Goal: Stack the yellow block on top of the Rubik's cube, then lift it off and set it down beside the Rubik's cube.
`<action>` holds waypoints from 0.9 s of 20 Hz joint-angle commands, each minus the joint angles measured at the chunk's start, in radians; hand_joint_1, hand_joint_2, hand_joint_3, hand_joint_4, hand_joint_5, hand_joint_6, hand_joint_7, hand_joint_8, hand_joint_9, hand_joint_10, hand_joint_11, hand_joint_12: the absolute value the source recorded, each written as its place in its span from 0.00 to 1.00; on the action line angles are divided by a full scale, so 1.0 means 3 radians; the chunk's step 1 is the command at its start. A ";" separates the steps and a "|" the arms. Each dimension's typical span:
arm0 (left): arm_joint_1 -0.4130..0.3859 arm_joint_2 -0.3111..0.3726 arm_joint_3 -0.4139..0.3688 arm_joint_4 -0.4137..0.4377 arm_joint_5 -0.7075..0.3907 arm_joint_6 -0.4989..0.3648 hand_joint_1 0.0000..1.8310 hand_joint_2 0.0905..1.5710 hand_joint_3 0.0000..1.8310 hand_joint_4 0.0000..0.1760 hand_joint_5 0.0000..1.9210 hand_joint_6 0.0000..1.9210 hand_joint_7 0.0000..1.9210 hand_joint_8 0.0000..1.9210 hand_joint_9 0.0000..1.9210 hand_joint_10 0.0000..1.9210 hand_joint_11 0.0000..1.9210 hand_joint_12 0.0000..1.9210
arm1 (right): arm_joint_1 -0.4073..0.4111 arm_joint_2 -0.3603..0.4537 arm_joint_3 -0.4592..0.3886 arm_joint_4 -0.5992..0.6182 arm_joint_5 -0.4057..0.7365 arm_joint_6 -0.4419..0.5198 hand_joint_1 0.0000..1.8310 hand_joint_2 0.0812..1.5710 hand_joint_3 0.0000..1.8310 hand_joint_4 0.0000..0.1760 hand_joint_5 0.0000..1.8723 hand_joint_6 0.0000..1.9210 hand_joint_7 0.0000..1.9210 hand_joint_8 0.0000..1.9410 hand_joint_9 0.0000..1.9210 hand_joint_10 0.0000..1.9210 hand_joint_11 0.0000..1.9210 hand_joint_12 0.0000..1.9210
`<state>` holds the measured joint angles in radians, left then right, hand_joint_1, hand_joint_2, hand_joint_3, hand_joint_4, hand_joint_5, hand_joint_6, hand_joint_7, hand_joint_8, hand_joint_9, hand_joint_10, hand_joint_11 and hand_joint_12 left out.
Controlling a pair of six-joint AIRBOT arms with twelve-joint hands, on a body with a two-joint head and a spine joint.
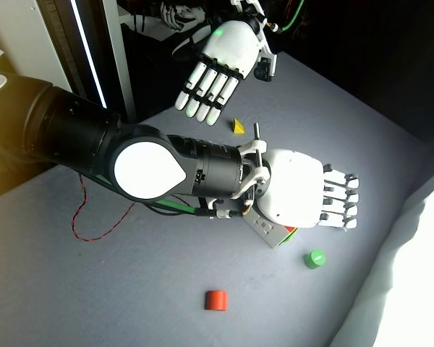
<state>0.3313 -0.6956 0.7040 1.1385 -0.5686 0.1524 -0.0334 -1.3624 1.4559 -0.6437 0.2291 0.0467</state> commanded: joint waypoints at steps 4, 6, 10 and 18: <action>-0.0036 0.0006 0.0010 -0.0135 -0.0254 -0.0014 0.09 0.53 0.00 0.00 0.00 0.00 0.01 0.00 0.01 0.00 0.00 0.02 | 0.0004 0.0045 0.0014 0.0051 0.0362 0.0020 0.63 0.53 0.01 0.00 0.00 0.00 0.00 0.00 0.00 0.00 0.00 0.00; -0.0041 0.0007 0.0011 -0.0135 -0.0254 -0.0014 0.07 0.52 0.00 0.00 0.02 0.00 0.04 0.00 0.04 0.00 0.03 0.03 | -0.0006 0.0054 0.0014 0.0051 0.0385 0.0021 0.65 0.52 0.01 0.00 0.00 0.00 0.00 0.00 0.00 0.00 0.00 0.00; -0.0053 0.0007 0.0020 -0.0135 -0.0254 -0.0014 0.08 0.53 0.00 0.00 0.00 0.00 0.01 0.00 0.02 0.00 0.01 0.02 | -0.0011 0.0066 0.0016 0.0050 0.0405 0.0017 0.64 0.54 0.01 0.00 0.00 0.00 0.00 0.00 0.00 0.00 0.00 0.00; -0.0064 0.0007 0.0027 -0.0132 -0.0254 -0.0014 0.09 0.52 0.00 0.00 0.00 0.00 0.01 0.00 0.02 0.00 0.01 0.03 | -0.0026 0.0086 0.0016 0.0051 0.0412 0.0022 0.63 0.57 0.02 0.00 0.00 0.00 0.00 0.00 0.00 0.00 0.00 0.00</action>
<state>0.3248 -0.6964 0.7105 1.1389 -0.5705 0.1520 -0.0444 -1.3502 1.4582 -0.6498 0.2558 0.0471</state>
